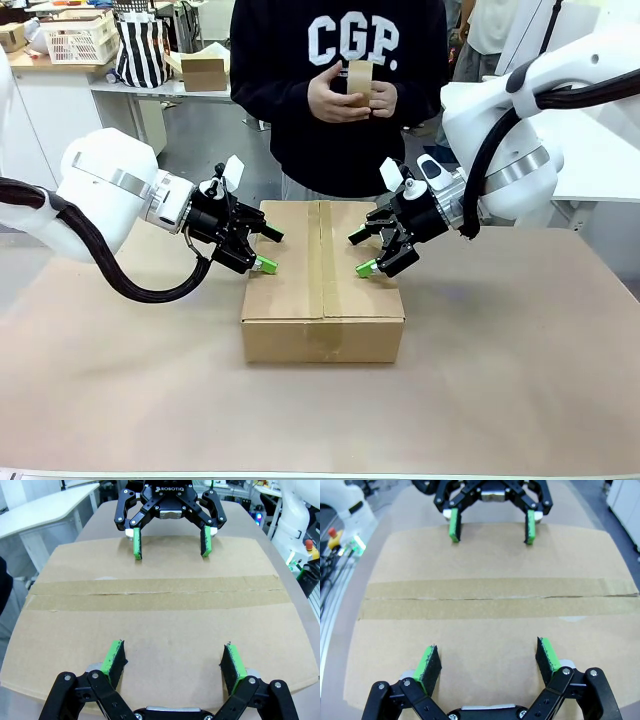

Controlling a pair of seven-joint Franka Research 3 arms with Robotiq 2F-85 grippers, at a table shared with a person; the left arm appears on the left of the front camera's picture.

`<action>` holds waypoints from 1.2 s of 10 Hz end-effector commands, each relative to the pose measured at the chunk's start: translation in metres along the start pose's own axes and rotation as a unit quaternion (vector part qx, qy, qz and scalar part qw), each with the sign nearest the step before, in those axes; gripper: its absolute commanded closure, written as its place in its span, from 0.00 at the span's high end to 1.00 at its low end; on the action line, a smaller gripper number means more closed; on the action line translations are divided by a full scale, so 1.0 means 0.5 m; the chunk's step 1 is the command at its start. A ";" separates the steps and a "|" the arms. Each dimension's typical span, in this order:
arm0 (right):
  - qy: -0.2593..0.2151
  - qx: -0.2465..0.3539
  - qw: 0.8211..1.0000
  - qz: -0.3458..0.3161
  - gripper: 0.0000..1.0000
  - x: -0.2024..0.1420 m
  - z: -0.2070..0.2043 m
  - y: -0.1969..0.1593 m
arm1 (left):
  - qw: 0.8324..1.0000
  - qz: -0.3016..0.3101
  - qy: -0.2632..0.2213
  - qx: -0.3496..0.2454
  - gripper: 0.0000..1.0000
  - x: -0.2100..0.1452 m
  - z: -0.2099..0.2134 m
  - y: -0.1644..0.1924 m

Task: Pack the gift set into the box.
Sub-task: Press and hold the closed box until the human finishes sealing it.

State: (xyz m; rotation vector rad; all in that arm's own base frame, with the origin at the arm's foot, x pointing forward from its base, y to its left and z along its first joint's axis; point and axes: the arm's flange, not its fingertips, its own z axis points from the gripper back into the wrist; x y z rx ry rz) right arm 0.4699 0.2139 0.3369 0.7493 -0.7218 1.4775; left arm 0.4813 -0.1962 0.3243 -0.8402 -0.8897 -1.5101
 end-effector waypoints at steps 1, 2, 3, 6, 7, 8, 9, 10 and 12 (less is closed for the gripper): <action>-0.002 -0.002 1.000 0.003 1.00 -0.005 -0.003 0.000 | 1.000 0.002 -0.001 0.000 1.00 -0.004 0.001 -0.003; -0.002 -0.002 1.000 0.003 1.00 -0.005 -0.003 0.000 | 1.000 0.002 -0.001 0.000 1.00 -0.004 0.001 -0.003; -0.002 -0.002 1.000 0.003 1.00 -0.005 -0.003 0.000 | 1.000 0.002 -0.001 0.000 1.00 -0.004 0.001 -0.003; -0.002 -0.002 1.000 0.003 1.00 -0.005 -0.003 0.000 | 1.000 0.002 -0.001 0.000 1.00 -0.004 0.001 -0.003; -0.002 -0.002 1.000 0.003 1.00 -0.005 -0.003 0.000 | 1.000 0.002 -0.001 0.000 1.00 -0.004 0.001 -0.003; -0.002 -0.002 1.000 0.003 1.00 -0.005 -0.003 0.000 | 1.000 0.002 -0.001 0.000 1.00 -0.004 0.001 -0.003; -0.002 -0.002 1.000 0.003 1.00 -0.005 -0.003 0.000 | 1.000 0.002 -0.001 0.000 1.00 -0.004 0.001 -0.003; -0.002 -0.002 1.000 0.003 1.00 -0.005 -0.003 0.000 | 1.000 0.002 -0.001 0.000 1.00 -0.004 0.001 -0.003; -0.002 -0.002 1.000 0.003 1.00 -0.005 -0.003 0.000 | 1.000 0.002 -0.001 0.000 1.00 -0.004 0.001 -0.003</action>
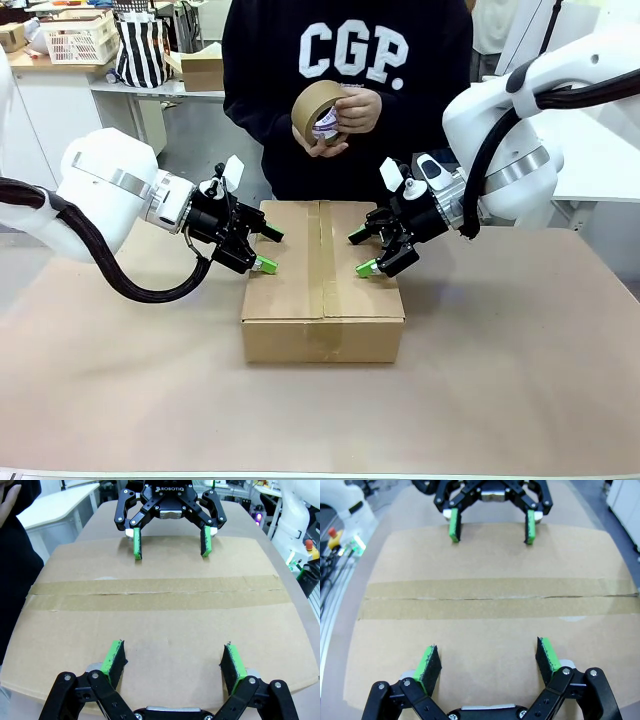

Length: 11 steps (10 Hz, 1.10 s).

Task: Pack the gift set into the box.
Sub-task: Press and hold the closed box until the human finishes sealing it.

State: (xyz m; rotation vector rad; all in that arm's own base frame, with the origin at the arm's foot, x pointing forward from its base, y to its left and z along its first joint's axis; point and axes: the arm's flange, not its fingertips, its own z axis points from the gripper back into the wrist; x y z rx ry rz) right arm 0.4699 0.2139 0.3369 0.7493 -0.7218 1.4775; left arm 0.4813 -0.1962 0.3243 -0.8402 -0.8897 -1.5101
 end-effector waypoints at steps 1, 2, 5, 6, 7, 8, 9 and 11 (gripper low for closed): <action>-0.002 -0.002 1.000 0.003 1.00 -0.005 -0.003 0.000 | 1.000 0.002 -0.001 0.000 1.00 -0.004 0.001 -0.003; -0.002 -0.002 1.000 0.003 1.00 -0.005 -0.003 0.000 | 1.000 0.002 -0.001 0.000 1.00 -0.004 0.001 -0.003; -0.002 -0.002 1.000 0.003 1.00 -0.005 -0.003 0.000 | 1.000 0.002 -0.001 0.000 1.00 -0.004 0.001 -0.003; -0.002 -0.002 1.000 0.003 1.00 -0.005 -0.003 0.000 | 1.000 0.002 -0.001 0.000 1.00 -0.004 0.001 -0.003; -0.002 -0.002 1.000 0.003 1.00 -0.005 -0.003 0.000 | 1.000 0.002 -0.001 0.000 1.00 -0.004 0.001 -0.003; -0.002 -0.002 1.000 0.003 1.00 -0.005 -0.003 0.000 | 1.000 0.002 -0.001 0.000 1.00 -0.004 0.001 -0.003; -0.002 -0.002 1.000 0.003 1.00 -0.005 -0.003 0.000 | 1.000 0.002 -0.001 0.000 1.00 -0.004 0.001 -0.003; -0.002 -0.002 1.000 0.003 1.00 -0.005 -0.003 0.000 | 1.000 0.002 -0.001 0.000 1.00 -0.004 0.001 -0.003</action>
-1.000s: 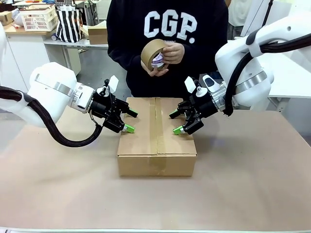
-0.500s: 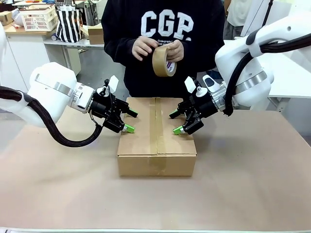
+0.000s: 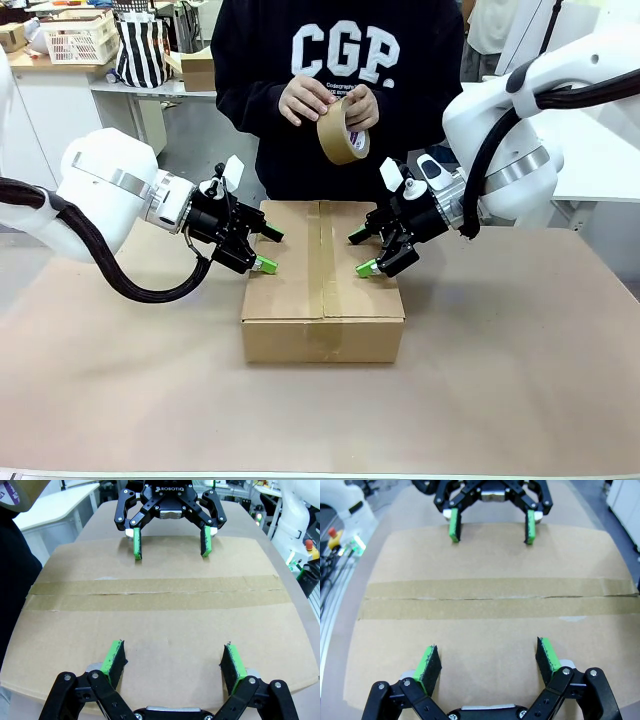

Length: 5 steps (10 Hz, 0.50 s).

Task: Pack the gift set into the box.
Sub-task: Press and hold the closed box until the human finishes sealing it.

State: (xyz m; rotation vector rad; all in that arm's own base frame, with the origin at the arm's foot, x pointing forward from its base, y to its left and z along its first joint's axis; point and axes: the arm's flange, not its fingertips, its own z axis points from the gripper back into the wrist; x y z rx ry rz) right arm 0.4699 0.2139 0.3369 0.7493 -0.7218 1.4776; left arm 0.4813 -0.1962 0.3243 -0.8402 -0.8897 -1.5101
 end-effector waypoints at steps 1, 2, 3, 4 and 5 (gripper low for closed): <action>-0.002 -0.002 1.000 0.003 1.00 -0.005 -0.003 0.000 | 1.000 0.002 -0.001 0.000 1.00 -0.004 0.001 -0.003; -0.002 -0.002 1.000 0.003 1.00 -0.005 -0.003 0.000 | 1.000 0.002 -0.001 0.000 1.00 -0.004 0.001 -0.003; -0.002 -0.002 1.000 0.003 1.00 -0.005 -0.003 0.000 | 1.000 0.002 -0.001 0.000 1.00 -0.004 0.001 -0.003; -0.002 -0.002 1.000 0.003 1.00 -0.005 -0.003 0.000 | 1.000 0.002 -0.001 0.000 1.00 -0.004 0.001 -0.003; -0.002 -0.002 1.000 0.003 1.00 -0.005 -0.003 0.000 | 1.000 0.002 -0.001 0.000 1.00 -0.004 0.001 -0.003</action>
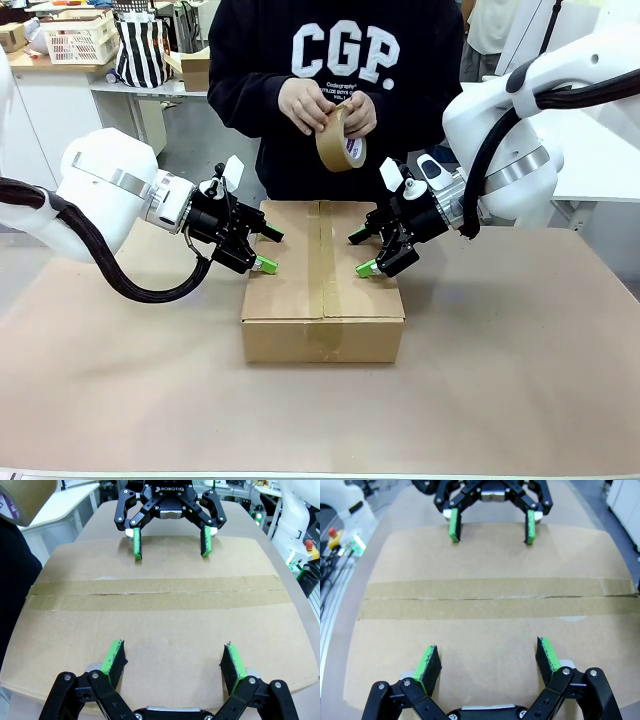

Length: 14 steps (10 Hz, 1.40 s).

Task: Pack the gift set into the box.
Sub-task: Press and hold the closed box until the human finishes sealing it.

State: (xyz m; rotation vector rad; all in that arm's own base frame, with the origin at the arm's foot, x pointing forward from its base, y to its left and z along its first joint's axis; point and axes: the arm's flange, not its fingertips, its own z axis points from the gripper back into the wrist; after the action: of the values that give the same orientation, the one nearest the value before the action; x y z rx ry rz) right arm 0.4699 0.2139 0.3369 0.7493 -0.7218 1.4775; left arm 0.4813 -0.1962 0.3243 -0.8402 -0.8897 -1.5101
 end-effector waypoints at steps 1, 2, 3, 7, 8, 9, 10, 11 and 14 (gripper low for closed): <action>-0.002 -0.002 1.000 0.003 1.00 -0.005 -0.003 0.000 | 1.000 0.002 -0.001 0.000 1.00 -0.004 0.001 -0.003; -0.002 -0.002 1.000 0.003 1.00 -0.005 -0.003 0.000 | 1.000 0.002 -0.001 0.000 1.00 -0.004 0.001 -0.003; -0.002 -0.002 1.000 0.003 1.00 -0.005 -0.003 0.000 | 1.000 0.002 -0.001 0.000 1.00 -0.004 0.001 -0.003; -0.002 -0.002 1.000 0.003 1.00 -0.005 -0.003 0.000 | 1.000 0.002 -0.001 0.000 1.00 -0.004 0.001 -0.003; -0.002 -0.002 1.000 0.003 1.00 -0.005 -0.003 0.000 | 1.000 0.002 -0.001 0.000 1.00 -0.004 0.001 -0.003; -0.002 -0.002 1.000 0.003 1.00 -0.005 -0.003 0.000 | 1.000 0.002 -0.001 0.000 1.00 -0.004 0.001 -0.003; -0.002 -0.002 1.000 0.003 1.00 -0.005 -0.003 0.000 | 1.000 0.002 -0.001 0.000 1.00 -0.004 0.001 -0.003; -0.002 -0.002 1.000 0.003 1.00 -0.005 -0.003 0.000 | 1.000 0.002 -0.001 0.000 1.00 -0.004 0.001 -0.003; -0.002 -0.002 1.000 0.003 1.00 -0.005 -0.003 0.000 | 1.000 0.002 -0.001 0.000 1.00 -0.004 0.001 -0.003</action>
State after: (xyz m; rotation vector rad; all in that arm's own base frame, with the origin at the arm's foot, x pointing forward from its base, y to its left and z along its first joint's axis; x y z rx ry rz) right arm 0.4699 0.2139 0.3369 0.7493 -0.7218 1.4776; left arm 0.4813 -0.1962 0.3243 -0.8402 -0.8897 -1.5101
